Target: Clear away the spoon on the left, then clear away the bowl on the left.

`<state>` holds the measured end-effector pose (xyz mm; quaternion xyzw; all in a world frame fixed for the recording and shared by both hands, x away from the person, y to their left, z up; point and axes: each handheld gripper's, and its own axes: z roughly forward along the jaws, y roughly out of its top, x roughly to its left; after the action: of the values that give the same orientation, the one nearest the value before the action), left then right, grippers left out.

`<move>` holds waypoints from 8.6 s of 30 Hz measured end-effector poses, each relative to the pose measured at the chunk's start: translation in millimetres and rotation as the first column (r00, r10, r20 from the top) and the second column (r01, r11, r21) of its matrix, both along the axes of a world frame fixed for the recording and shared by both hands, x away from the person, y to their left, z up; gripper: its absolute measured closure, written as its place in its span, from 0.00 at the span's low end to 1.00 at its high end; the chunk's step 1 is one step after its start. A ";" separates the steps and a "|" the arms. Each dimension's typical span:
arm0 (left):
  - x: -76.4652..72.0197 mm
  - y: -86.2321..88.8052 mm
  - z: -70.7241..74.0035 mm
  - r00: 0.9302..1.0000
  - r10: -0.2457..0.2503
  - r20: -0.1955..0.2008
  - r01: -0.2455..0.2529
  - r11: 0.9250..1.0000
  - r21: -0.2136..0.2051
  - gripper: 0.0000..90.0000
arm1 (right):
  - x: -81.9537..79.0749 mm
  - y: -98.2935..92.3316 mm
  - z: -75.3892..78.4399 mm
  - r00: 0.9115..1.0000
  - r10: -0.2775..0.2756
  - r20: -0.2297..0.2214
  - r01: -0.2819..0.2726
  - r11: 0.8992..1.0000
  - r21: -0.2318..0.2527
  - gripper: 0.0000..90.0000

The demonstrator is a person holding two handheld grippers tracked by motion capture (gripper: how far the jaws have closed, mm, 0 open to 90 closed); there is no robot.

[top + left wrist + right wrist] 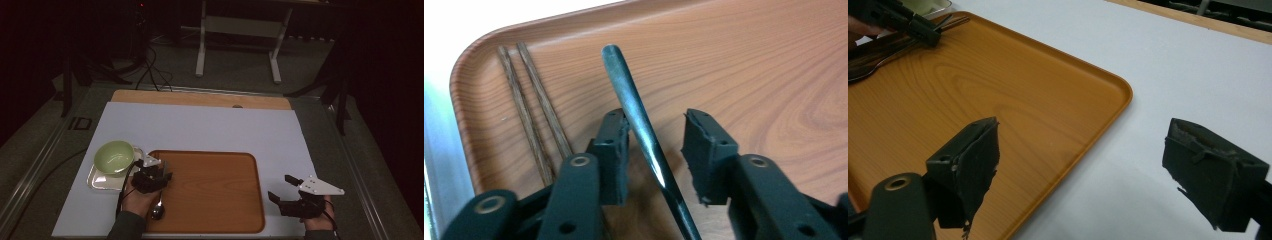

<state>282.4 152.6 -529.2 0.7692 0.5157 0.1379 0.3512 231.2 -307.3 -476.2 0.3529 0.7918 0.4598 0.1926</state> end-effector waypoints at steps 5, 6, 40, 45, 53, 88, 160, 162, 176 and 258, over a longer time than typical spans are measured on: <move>0.5 -2.3 -0.3 0.999 -0.030 0.017 0.029 0.999 0.037 0.56 | 0.0 0.1 -0.1 1.000 0.000 -0.001 0.000 1.000 0.000 0.16; 0.5 -2.3 -0.3 0.999 -0.030 0.017 0.029 0.999 0.037 0.54 | 0.0 0.1 -0.1 1.000 0.000 -0.001 0.000 1.000 0.000 0.16; -12.9 36.2 47.0 0.987 0.024 0.158 -0.021 1.000 -0.021 0.41 | -0.4 0.3 0.1 1.000 0.000 0.000 0.000 1.000 -0.001 0.16; -15.7 48.6 51.5 0.984 0.057 0.166 -0.054 0.998 -0.022 0.40 | -0.2 0.0 0.1 1.000 -0.002 0.000 0.002 1.000 0.000 0.16; -22.2 71.1 57.2 0.977 0.105 0.185 -0.106 0.994 -0.004 0.40 | -0.2 0.0 0.1 1.000 -0.002 0.000 0.002 1.000 0.001 0.16; -26.9 147.0 41.1 0.897 0.421 0.136 -0.425 0.905 0.001 0.34 | -0.5 -0.2 1.1 1.000 0.001 0.003 -0.001 1.000 0.001 0.16; -15.3 180.7 1.9 0.822 0.513 -0.248 -0.569 0.755 -0.325 0.94 | -0.5 -0.5 0.9 1.000 0.000 0.003 0.000 1.000 -0.003 0.16; -15.5 180.6 2.1 0.824 0.512 -0.245 -0.567 0.757 -0.325 0.94 | -0.5 -0.8 1.0 1.000 0.000 0.005 0.000 1.000 -0.002 0.16; -18.7 178.6 7.3 0.833 0.507 -0.223 -0.553 0.748 -0.366 0.94 | -0.8 -1.6 1.7 1.000 -0.001 0.008 0.001 1.000 -0.001 0.16; -14.6 2.4 16.3 0.978 0.089 -0.189 -0.130 0.968 -0.217 0.86 | 0.7 0.5 2.3 1.000 0.003 0.011 -0.003 1.000 -0.002 0.16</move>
<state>267.7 155.0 -512.8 0.7032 0.5992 0.0280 0.3816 231.9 -306.8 -474.0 0.3490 0.7916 0.4613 0.1968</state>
